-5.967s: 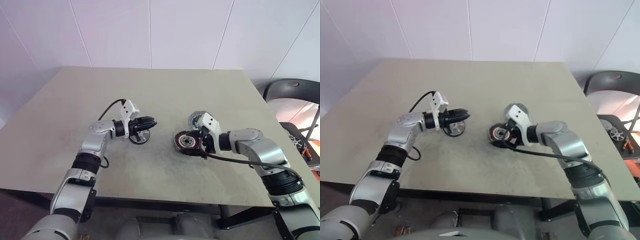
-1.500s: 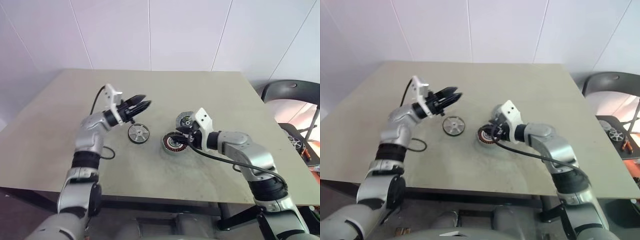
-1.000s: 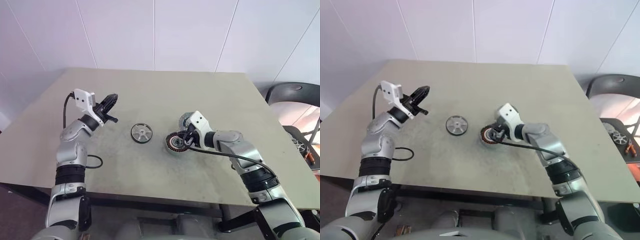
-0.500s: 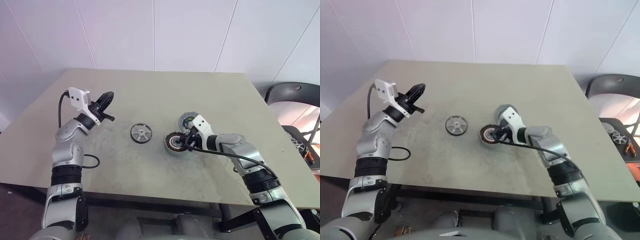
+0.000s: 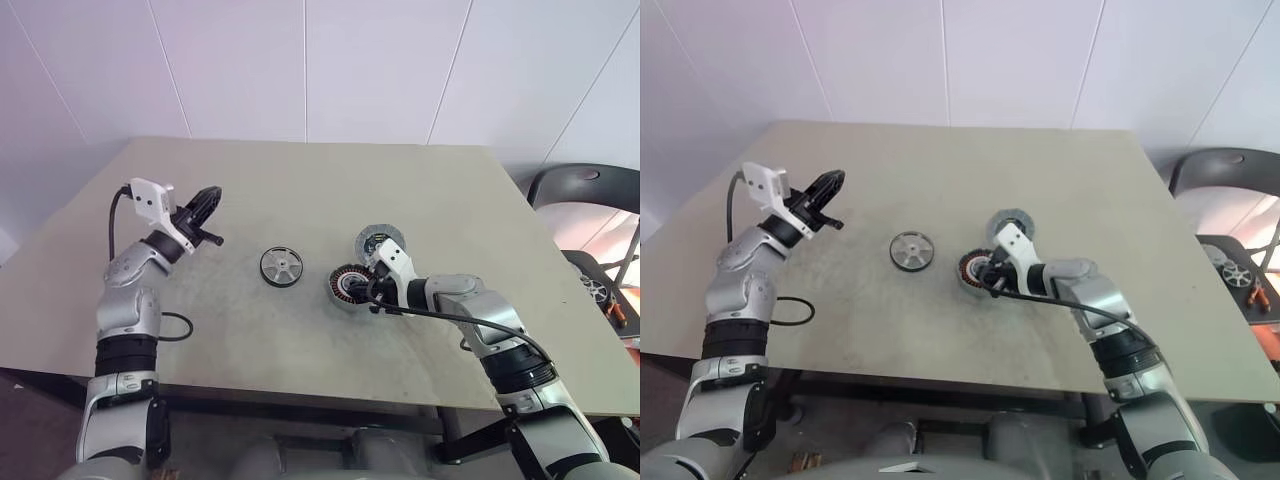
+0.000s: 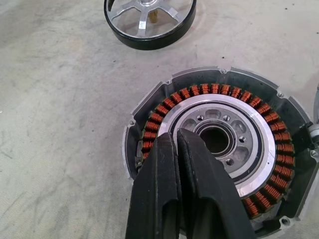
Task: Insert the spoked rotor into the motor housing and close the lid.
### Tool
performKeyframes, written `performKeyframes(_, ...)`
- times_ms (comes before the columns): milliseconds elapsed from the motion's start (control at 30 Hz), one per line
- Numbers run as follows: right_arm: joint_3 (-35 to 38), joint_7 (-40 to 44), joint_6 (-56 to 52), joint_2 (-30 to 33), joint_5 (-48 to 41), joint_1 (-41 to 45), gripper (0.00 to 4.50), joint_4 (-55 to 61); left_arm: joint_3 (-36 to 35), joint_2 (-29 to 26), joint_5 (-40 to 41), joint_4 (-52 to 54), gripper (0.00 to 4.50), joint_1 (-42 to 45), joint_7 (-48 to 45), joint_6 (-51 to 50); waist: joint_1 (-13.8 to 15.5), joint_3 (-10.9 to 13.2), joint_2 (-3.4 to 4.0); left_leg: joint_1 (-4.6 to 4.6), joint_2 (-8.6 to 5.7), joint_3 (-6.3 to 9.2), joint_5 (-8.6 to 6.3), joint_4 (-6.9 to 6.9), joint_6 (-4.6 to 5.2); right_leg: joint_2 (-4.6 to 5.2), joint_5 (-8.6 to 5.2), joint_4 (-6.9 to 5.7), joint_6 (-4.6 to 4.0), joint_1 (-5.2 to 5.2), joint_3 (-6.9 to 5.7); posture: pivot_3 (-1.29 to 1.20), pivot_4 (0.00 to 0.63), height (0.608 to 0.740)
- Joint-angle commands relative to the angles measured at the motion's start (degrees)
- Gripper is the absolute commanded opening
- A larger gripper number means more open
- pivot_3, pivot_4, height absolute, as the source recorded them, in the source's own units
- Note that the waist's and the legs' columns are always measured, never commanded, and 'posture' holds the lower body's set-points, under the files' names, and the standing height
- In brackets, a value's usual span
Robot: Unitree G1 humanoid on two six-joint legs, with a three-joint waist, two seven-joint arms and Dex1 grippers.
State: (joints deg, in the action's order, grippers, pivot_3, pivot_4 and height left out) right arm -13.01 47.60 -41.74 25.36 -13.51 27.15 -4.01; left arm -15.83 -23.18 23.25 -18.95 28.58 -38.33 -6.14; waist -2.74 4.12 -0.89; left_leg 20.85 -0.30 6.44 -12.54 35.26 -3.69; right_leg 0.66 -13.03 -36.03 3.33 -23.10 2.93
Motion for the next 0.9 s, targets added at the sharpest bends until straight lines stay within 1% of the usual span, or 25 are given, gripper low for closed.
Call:
performKeyframes(33, 3.19, -0.9, -0.27, -7.4, -6.42, 3.63, 0.18, 4.67, -1.32, -3.2, -1.81, 0.51, 0.24, -0.69, 0.13, 3.78, -0.7, 0.0, -0.01, -0.02, 0.02, -0.01, 0.0, -0.03, 0.0, -0.01, 0.0, -0.02, 0.0, -0.03, 0.0, 0.0, 0.0, 0.74)
performKeyframes(67, 3.51, -0.41, -1.12, -9.11, -8.12, 4.25, 0.18, 6.08, -1.18, -3.81, -2.54, -0.27, 0.24, -0.83, 0.23, 4.71, -1.0, 0.01, 0.0, -0.04, 0.04, -0.01, 0.0, -0.05, 0.0, -0.04, 0.0, -0.05, 0.0, -0.04, 0.0, 0.0, 0.0, 0.74)
performKeyframes(133, 0.88, 0.23, -1.01, -10.39, -7.27, 4.87, 0.18, 7.17, -1.63, -4.38, -2.46, -1.18, 0.24, -0.62, 0.46, 5.33, -1.26, 0.01, 0.01, -0.04, 0.05, 0.02, 0.0, -0.11, 0.0, -0.05, 0.0, -0.12, 0.0, -0.09, -0.01, 0.0, 0.0, 0.74)
performKeyframes(233, -3.02, -2.01, 0.24, -13.97, -4.42, 6.97, 0.18, 4.21, -1.83, -4.92, -1.71, -0.75, 0.24, -0.92, -0.49, 5.27, -1.17, -0.02, -0.03, -0.01, 0.05, 0.02, 0.0, -0.1, 0.0, -0.02, 0.0, -0.03, 0.0, -0.06, -0.01, 0.0, 0.0, 0.74)
performKeyframes(300, -6.36, -4.2, 3.06, -17.35, -1.1, 9.53, 0.18, -0.18, -1.38, -5.19, -2.13, -0.44, 0.24, -1.17, -0.59, 5.54, -1.18, -0.02, -0.05, 0.03, 0.03, 0.02, 0.0, -0.09, 0.0, 0.01, 0.0, 0.02, 0.0, -0.05, -0.01, 0.0, 0.0, 0.74)
performKeyframes(367, -8.05, -7.74, 6.0, -20.08, 2.79, 12.63, 0.18, -6.45, -1.12, -5.14, -2.23, -0.04, 0.24, -1.43, -0.47, 5.71, -1.26, -0.02, -0.05, 0.05, 0.02, 0.0, 0.0, -0.1, 0.0, 0.02, 0.01, 0.02, 0.0, -0.07, 0.0, 0.0, 0.0, 0.74)
performKeyframes(467, -9.12, -10.02, 9.46, -21.31, 6.64, 15.47, 0.18, -12.8, -0.98, -4.86, -2.04, 0.76, 0.24, -1.92, -0.31, 5.69, -1.14, -0.02, -0.04, 0.05, 0.03, 0.01, 0.0, -0.1, 0.0, 0.01, 0.01, -0.03, -0.01, -0.12, -0.01, 0.0, 0.0, 0.74)
performKeyframes(567, -9.62, -9.79, 11.42, -21.65, 8.51, 17.38, 0.77, -17.03, -1.08, -4.67, -1.9, 1.87, 0.24, -2.89, -0.06, 5.56, -1.25, -0.02, -0.04, 0.09, 0.02, 0.02, 0.0, -0.11, 0.0, 0.02, 0.01, 0.02, -0.01, -0.12, -0.01, 0.0, 0.0, 0.74)
performKeyframes(700, -10.38, -9.91, 13.34, -21.9, 11.03, 17.99, 2.1, -19.6, -1.63, -5.01, -1.74, 2.32, 0.24, -3.68, 0.42, 5.48, -1.28, -0.02, -0.04, 0.23, 0.03, 0.03, 0.0, -0.13, 0.0, 0.01, 0.02, -0.02, 0.0, -0.29, -0.01, 0.0, 0.0, 0.74)
performKeyframes(767, -10.04, -11.26, 14.15, -22.53, 12.25, 18.36, 2.8, -21.19, -1.7, -5.01, -1.6, 2.6, 0.24, -3.76, 0.52, 5.37, -1.29, -0.02, -0.04, 0.24, 0.03, 0.04, 0.0, -0.14, 0.0, 0.0, 0.02, -0.08, 0.0, -0.33, -0.01, 0.0, 0.0, 0.74)
performKeyframes(867, -9.67, -11.77, 13.63, -23.57, 12.95, 18.56, 3.81, -22.62, -1.54, -4.75, -1.58, 2.98, 0.24, -3.88, 0.72, 5.32, -1.33, -0.02, -0.04, 0.23, 0.03, 0.05, 0.0, -0.13, 0.0, -0.01, 0.02, -0.09, 0.0, -0.33, -0.02, 0.0, 0.0, 0.74)
performKeyframes(900, -9.72, -11.55, 13.29, -23.84, 13.02, 18.36, 3.81, -22.64, -1.49, -4.65, -1.58, 3.01, 0.24, -3.89, 0.77, 5.33, -1.33, -0.02, -0.04, 0.23, 0.03, 0.05, 0.0, -0.12, 0.0, 0.0, 0.02, -0.09, 0.0, -0.32, -0.01, 0.0, 0.0, 0.74)
